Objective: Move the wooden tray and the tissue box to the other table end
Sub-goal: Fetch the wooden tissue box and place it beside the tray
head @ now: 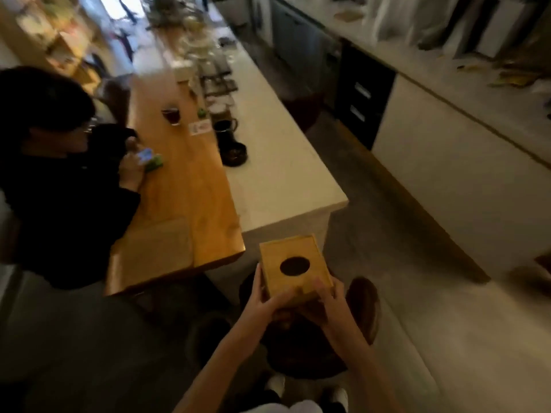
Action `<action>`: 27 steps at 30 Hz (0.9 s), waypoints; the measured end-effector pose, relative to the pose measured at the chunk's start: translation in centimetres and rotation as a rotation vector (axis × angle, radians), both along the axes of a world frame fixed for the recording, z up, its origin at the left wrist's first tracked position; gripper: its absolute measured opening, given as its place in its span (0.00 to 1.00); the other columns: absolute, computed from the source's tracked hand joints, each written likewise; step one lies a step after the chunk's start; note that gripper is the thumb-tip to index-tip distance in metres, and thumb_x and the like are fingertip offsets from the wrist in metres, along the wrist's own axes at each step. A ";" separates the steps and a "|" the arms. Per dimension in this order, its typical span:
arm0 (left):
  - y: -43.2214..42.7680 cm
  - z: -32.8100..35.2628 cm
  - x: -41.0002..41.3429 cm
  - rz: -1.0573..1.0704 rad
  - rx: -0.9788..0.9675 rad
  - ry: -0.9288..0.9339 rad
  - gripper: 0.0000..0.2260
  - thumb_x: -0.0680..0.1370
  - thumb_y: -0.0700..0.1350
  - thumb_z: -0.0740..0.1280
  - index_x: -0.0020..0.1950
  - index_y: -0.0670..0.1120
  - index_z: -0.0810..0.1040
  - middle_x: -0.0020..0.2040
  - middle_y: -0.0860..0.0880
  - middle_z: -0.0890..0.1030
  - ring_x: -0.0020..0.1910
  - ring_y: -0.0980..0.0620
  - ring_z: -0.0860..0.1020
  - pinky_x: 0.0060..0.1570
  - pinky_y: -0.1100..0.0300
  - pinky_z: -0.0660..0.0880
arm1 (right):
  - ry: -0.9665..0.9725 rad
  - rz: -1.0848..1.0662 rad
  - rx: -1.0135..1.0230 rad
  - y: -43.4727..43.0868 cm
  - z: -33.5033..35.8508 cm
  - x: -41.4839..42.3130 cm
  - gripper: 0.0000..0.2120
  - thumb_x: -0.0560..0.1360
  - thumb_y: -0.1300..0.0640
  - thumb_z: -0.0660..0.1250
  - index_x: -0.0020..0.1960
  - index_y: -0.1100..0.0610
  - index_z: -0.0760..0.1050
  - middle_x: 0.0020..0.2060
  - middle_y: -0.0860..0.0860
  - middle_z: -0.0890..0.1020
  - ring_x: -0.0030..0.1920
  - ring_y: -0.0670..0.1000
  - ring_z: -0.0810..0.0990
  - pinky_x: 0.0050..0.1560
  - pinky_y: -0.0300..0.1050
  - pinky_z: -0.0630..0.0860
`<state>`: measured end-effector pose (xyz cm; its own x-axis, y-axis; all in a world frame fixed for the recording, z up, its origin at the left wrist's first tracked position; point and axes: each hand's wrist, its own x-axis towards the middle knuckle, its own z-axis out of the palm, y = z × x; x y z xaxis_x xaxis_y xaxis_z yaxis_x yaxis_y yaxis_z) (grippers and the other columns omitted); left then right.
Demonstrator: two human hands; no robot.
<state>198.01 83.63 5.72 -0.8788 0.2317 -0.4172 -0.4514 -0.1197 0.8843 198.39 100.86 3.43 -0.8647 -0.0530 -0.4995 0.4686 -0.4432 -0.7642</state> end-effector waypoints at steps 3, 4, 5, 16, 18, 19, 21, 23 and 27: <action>-1.3 0.0 1.1 0.125 -0.010 -0.016 0.38 0.73 0.51 0.76 0.74 0.71 0.57 0.74 0.52 0.70 0.68 0.46 0.75 0.63 0.39 0.75 | -0.022 0.325 0.023 0.5 0.0 -2.2 0.35 0.70 0.39 0.74 0.71 0.44 0.63 0.65 0.50 0.76 0.61 0.56 0.81 0.56 0.55 0.82; -1.9 0.1 1.7 0.162 -0.006 -0.021 0.35 0.75 0.49 0.74 0.74 0.70 0.59 0.73 0.51 0.71 0.67 0.46 0.76 0.63 0.39 0.75 | -0.007 0.420 0.026 0.2 0.2 -2.6 0.35 0.68 0.36 0.74 0.70 0.41 0.64 0.66 0.49 0.75 0.62 0.55 0.80 0.56 0.54 0.81; -2.4 0.3 2.5 0.201 -0.004 -0.027 0.34 0.76 0.49 0.73 0.74 0.69 0.60 0.72 0.52 0.73 0.66 0.47 0.77 0.63 0.40 0.75 | 0.012 0.490 0.032 -0.3 0.4 -2.8 0.35 0.67 0.35 0.74 0.70 0.39 0.65 0.67 0.49 0.75 0.63 0.54 0.79 0.57 0.53 0.81; -8.1 0.0 2.5 0.358 -0.055 -0.089 0.33 0.76 0.51 0.72 0.74 0.68 0.59 0.71 0.53 0.73 0.65 0.49 0.77 0.62 0.47 0.77 | 0.054 0.706 0.093 -6.9 0.5 -5.3 0.41 0.67 0.34 0.72 0.75 0.44 0.62 0.68 0.48 0.75 0.66 0.53 0.76 0.66 0.54 0.74; -9.6 0.1 -0.6 0.355 -0.105 -0.102 0.33 0.74 0.57 0.74 0.74 0.69 0.60 0.74 0.52 0.69 0.68 0.48 0.74 0.64 0.46 0.74 | 0.066 0.690 0.139 -8.2 0.1 -7.6 0.34 0.74 0.35 0.68 0.75 0.45 0.64 0.68 0.48 0.76 0.67 0.52 0.75 0.68 0.55 0.73; -10.6 -0.1 -2.5 0.349 -0.156 -0.105 0.35 0.72 0.61 0.74 0.74 0.69 0.60 0.75 0.53 0.65 0.70 0.47 0.71 0.67 0.44 0.71 | 0.077 0.676 0.154 -9.1 0.1 -8.9 0.29 0.77 0.37 0.65 0.75 0.46 0.65 0.68 0.48 0.76 0.66 0.51 0.76 0.67 0.55 0.74; -12.7 -0.3 -6.5 0.298 -0.255 -0.081 0.37 0.70 0.67 0.72 0.75 0.70 0.59 0.76 0.54 0.61 0.72 0.48 0.66 0.71 0.42 0.66 | 0.098 0.638 0.189 -11.0 0.2 -11.8 0.20 0.81 0.42 0.60 0.71 0.45 0.67 0.67 0.48 0.77 0.65 0.50 0.76 0.60 0.47 0.76; -14.9 -0.3 -10.6 0.219 -0.293 -0.071 0.35 0.72 0.68 0.69 0.75 0.68 0.59 0.76 0.54 0.65 0.72 0.49 0.66 0.72 0.42 0.64 | 0.093 0.600 0.239 -13.0 0.2 -14.7 0.20 0.81 0.40 0.59 0.71 0.43 0.66 0.67 0.47 0.76 0.66 0.50 0.75 0.62 0.47 0.74; -19.0 -0.5 -17.1 0.113 -0.248 -0.085 0.28 0.79 0.54 0.67 0.77 0.57 0.61 0.71 0.52 0.72 0.68 0.50 0.71 0.70 0.45 0.68 | 0.089 0.561 0.343 -16.5 -0.7 -19.9 0.35 0.75 0.33 0.63 0.77 0.45 0.62 0.70 0.47 0.74 0.70 0.52 0.72 0.73 0.59 0.68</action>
<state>180.89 64.63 5.25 -0.8525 0.0165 -0.5225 -0.5216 0.0416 0.8522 178.50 84.38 2.71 -0.7909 -0.3580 -0.4963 0.4860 0.1254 -0.8649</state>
